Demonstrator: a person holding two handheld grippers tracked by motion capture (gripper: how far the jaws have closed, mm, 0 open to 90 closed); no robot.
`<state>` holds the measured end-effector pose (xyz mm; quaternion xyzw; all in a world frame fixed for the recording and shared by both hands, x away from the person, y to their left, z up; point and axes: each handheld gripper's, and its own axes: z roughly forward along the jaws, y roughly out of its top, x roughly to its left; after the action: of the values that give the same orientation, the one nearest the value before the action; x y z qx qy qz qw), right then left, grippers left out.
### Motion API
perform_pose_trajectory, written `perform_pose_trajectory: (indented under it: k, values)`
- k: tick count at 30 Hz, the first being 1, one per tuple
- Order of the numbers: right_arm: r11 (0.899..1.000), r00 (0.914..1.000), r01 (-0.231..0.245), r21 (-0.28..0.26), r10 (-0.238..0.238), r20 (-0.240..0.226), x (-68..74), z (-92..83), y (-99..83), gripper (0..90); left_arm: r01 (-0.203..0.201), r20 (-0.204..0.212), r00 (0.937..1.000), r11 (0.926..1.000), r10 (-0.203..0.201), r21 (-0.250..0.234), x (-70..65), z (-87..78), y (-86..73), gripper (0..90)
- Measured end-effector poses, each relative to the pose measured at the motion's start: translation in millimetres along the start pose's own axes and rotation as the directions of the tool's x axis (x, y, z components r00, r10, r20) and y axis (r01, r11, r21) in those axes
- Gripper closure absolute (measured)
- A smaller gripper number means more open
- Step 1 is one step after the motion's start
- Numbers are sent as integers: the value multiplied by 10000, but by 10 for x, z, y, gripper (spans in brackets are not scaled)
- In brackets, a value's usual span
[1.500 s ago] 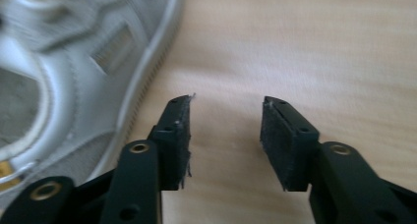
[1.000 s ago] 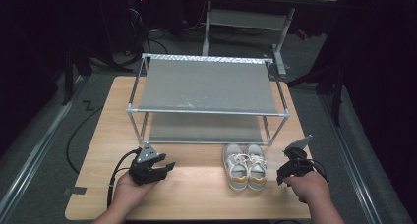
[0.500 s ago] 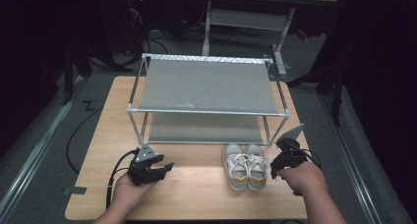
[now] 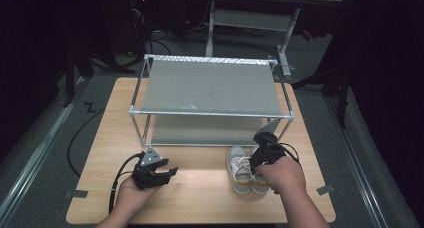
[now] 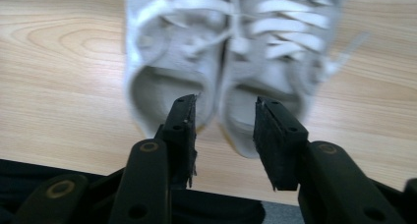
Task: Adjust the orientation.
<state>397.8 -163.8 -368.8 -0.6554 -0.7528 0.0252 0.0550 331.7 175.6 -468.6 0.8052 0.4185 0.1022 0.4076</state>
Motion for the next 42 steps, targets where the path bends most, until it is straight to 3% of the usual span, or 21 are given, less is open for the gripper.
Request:
perform_pose_trajectory:
  k: [3,4,7,11,14,24,31,38,42]
  values:
    - [10000,10000,44,35,-44,-80,46,52,8,622,-17,-5,10000,10000,17,-2,-4,3,0,499]
    - [9999,9998,38,106,-40,206,77,99,15,636,-36,12,10000,10000,36,-10,-9,2,0,499]
    - [9998,9997,-48,170,44,258,87,155,17,655,-65,21,10000,10000,65,5,-11,2,0,499]
    - [9993,9993,-287,254,281,263,81,279,20,670,-82,35,10000,10000,82,34,-14,6,-1,498]
    - [9977,9979,-618,260,613,217,55,366,26,734,-98,50,9999,9999,97,73,-19,18,-3,496]
    - [9990,9978,-440,117,433,492,69,420,25,778,-83,114,9999,9999,83,60,-31,13,3,495]
    - [9996,9970,-276,-116,284,717,114,404,-5,820,-59,164,9998,9999,57,99,-26,17,2,494]
    - [9968,9959,-18,-798,91,904,133,126,19,829,0,199,9998,10000,-1,37,-32,8,6,495]
    - [9937,9961,13,-1125,86,883,154,57,52,829,0,198,9998,10000,-1,49,-30,10,6,495]
